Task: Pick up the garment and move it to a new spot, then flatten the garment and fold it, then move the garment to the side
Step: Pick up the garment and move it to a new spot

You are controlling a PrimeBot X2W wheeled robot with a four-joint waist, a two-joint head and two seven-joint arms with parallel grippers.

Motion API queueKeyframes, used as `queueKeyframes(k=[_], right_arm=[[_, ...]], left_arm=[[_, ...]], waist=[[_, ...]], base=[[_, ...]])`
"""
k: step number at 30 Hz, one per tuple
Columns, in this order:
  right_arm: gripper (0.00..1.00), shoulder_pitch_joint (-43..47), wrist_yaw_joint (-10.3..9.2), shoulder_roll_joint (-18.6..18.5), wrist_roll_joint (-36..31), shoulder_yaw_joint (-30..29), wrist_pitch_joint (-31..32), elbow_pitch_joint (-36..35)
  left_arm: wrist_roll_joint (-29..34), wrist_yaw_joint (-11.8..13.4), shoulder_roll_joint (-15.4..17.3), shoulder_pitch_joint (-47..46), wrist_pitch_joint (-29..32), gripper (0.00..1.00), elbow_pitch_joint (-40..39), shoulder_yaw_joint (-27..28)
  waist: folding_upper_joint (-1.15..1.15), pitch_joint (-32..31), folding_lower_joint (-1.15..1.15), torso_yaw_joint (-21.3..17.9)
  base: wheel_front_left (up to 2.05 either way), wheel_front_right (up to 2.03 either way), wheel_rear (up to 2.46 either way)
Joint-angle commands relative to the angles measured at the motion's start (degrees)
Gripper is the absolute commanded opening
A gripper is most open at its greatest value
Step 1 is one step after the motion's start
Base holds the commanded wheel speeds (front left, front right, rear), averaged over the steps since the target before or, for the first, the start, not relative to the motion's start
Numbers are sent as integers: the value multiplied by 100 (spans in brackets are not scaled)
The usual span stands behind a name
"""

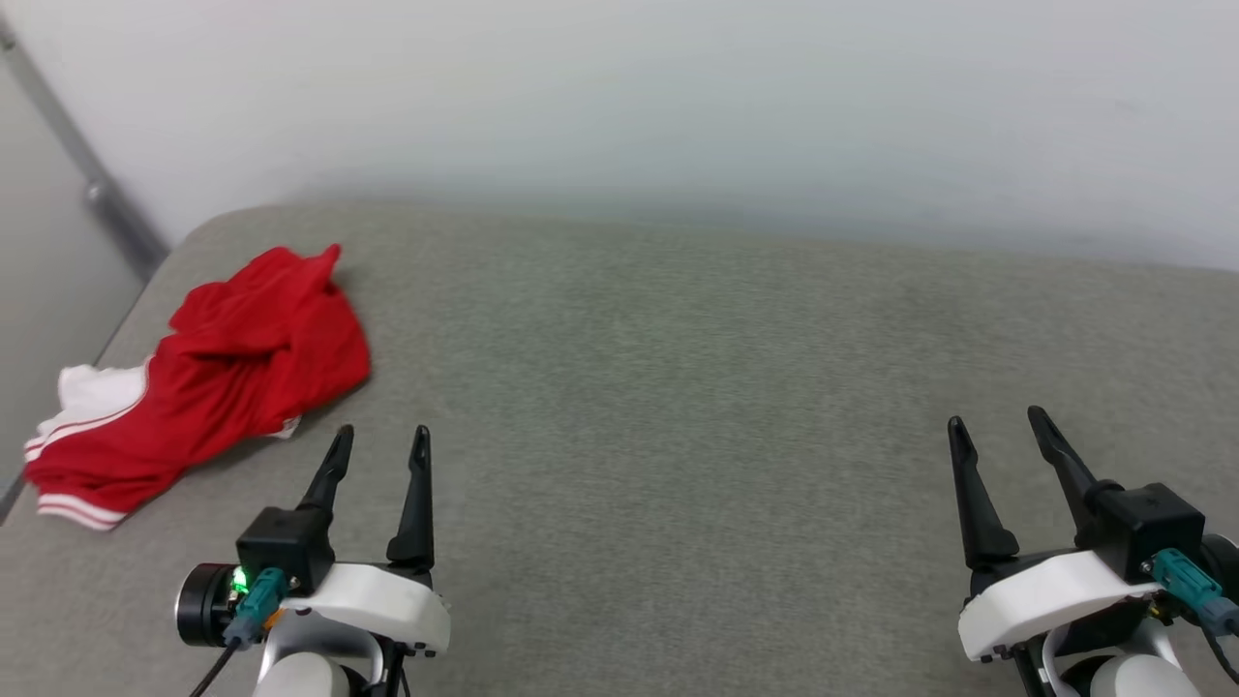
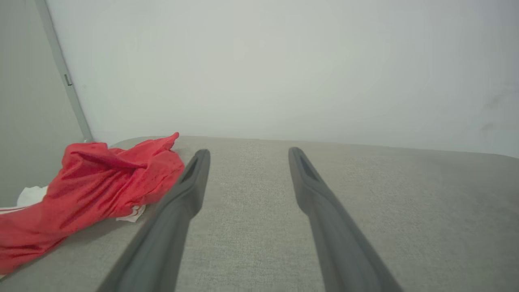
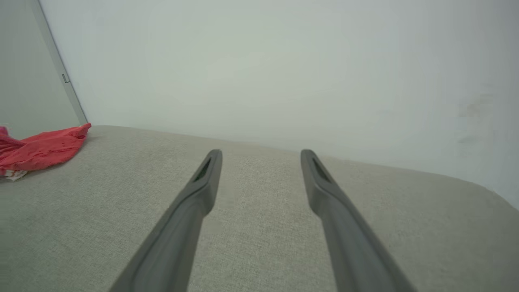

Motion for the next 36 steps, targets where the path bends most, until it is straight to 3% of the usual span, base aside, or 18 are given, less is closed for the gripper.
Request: queueKeyframes(k=[1, 12, 20, 29, 36], right_arm=[[100, 18, -2, 22, 43, 34, 8, -44], [100, 20, -2, 20, 185, 275, 91, -174], [100, -74, -2, 18, 219, 514, 108, -182], [100, -136, -2, 18, 203, 620, 98, -204], [100, -295, -2, 18, 115, 739, 194, -281]], left_arm=[[-38, -10, -1, -48, -15, 100, 3, 60], [-103, -44, -51, 39, -15, 100, 27, 368], [-99, -79, -74, 101, -15, 100, 30, 536], [-12, -134, -56, 93, -15, 100, 42, 662], [-57, -92, -84, -196, -15, 100, 64, 800]], waist=[[0, 29, 0, 313], [0, 33, 0, 1384], [0, 44, 0, 1802], [0, 80, 0, 2002], [0, 313, 0, 1853]], base=[[0, 0, 0], [0, 0, 0], [0, 0, 0], [0, 0, 0], [0, 0, 0]])
